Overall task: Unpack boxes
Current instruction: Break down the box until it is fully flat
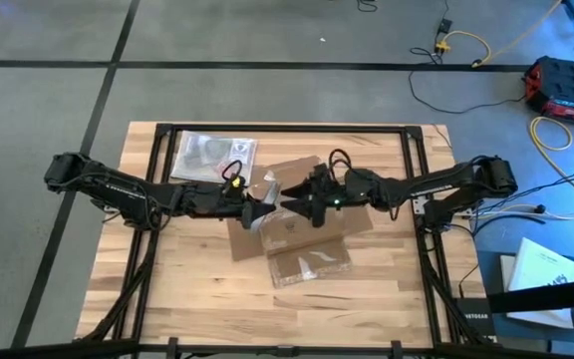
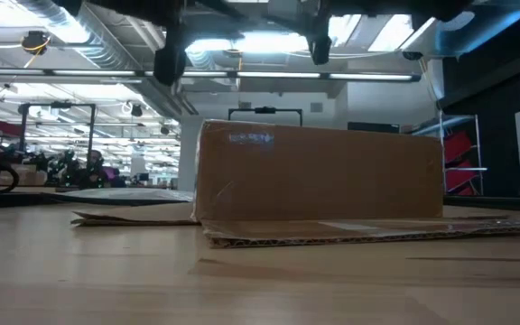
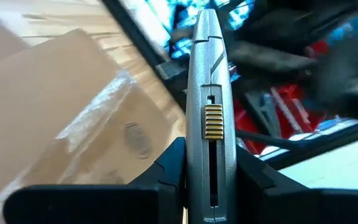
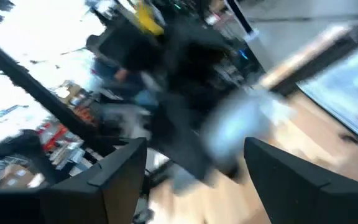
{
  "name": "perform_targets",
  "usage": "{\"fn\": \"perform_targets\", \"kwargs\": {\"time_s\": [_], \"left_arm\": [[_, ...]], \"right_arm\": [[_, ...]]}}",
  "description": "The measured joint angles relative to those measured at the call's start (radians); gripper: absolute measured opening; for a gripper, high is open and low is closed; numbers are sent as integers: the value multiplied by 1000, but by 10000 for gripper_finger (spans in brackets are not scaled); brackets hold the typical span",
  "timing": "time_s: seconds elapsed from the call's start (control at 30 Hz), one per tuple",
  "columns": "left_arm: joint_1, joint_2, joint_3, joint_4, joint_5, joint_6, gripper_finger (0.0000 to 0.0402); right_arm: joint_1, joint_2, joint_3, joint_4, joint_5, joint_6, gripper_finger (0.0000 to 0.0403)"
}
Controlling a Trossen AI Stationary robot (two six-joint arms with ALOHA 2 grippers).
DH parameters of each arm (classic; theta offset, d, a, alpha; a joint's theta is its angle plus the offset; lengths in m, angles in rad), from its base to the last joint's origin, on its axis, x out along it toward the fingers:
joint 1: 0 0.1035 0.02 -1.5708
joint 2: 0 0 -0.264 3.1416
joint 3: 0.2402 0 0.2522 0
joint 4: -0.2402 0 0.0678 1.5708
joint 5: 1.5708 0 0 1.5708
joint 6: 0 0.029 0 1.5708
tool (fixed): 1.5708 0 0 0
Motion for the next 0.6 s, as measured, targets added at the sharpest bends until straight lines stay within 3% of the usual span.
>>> {"fn": "perform_targets", "kwargs": {"time_s": [0.13, 0.6], "left_arm": [[1, -4, 2, 10, 0, -8, 59], [1, -3, 2, 33, 4, -21, 59]], "right_arm": [[-18, 6, -4, -28, -63, 20, 257], [-67, 71, -8, 82, -70, 52, 257]]}}
